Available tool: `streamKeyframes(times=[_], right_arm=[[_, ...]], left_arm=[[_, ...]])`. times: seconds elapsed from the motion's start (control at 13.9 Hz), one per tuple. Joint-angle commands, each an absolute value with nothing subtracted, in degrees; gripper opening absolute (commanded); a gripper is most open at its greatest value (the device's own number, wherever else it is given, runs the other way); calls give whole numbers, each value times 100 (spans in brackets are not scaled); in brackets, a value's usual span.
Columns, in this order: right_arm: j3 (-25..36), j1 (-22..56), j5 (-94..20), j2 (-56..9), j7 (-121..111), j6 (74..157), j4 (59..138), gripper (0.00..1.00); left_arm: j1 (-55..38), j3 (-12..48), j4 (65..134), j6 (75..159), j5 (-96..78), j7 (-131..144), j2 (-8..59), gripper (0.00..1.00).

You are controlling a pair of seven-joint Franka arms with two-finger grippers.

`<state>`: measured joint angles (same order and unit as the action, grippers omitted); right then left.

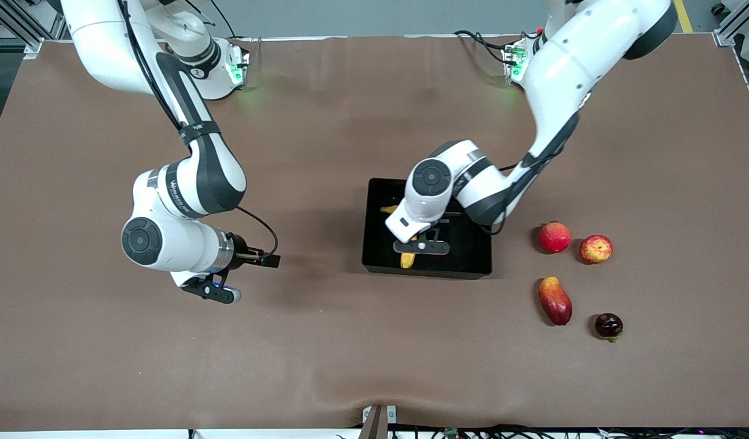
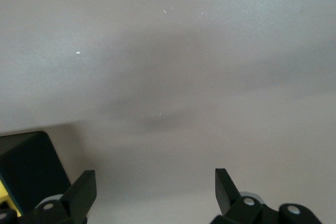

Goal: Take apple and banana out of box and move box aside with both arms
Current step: 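Reach into the tray and grasp the yellow banana with the left gripper, then carry the banana out of the tray and lower it beside the apples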

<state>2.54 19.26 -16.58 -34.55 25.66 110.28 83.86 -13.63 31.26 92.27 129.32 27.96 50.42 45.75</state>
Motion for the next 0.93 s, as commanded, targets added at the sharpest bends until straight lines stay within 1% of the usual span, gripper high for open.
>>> streamKeyframes(times=[0.0, 0.14, 0.22, 0.29, 0.36, 0.43, 0.5, 0.65, 0.86], right_arm=[[229, 1986, -1749, -3691, 2593, 11030, 8297, 100], [229, 2004, -1749, -3700, 2558, 11021, 8297, 100], [229, 2047, -1732, -3700, 2523, 11013, 8297, 100], [229, 2144, -1705, -3700, 2505, 11004, 8297, 100], [229, 2205, -1670, -3691, 2531, 11004, 8297, 100], [237, 2267, -1644, -3691, 2523, 11004, 8297, 100], [237, 2294, -1635, -3683, 2522, 10995, 8297, 100], [237, 2268, -1635, -3683, 2496, 10995, 8297, 100], [237, 2197, -1670, -3691, 2444, 10977, 8297, 100]], left_arm=[[-1906, 2594, 9062, 13218, 2927, 5229, 4737, 100], [-1969, 2505, 9070, 13481, 2935, 5308, 4886, 100], [-1969, 2514, 9070, 13561, 2944, 5309, 4948, 88], [-1969, 2505, 9070, 13588, 2953, 5291, 4957, 52], [-1960, 2505, 9070, 13588, 2953, 5265, 4948, 24], [-1960, 2505, 9070, 13579, 2962, 5282, 4922, 2], [-1960, 2505, 9079, 13527, 2962, 5291, 4878, 0], [-1916, 2505, 9070, 13360, 2962, 5291, 4712, 0], [-1820, 2514, 9062, 13184, 2945, 5256, 4203, 0]])
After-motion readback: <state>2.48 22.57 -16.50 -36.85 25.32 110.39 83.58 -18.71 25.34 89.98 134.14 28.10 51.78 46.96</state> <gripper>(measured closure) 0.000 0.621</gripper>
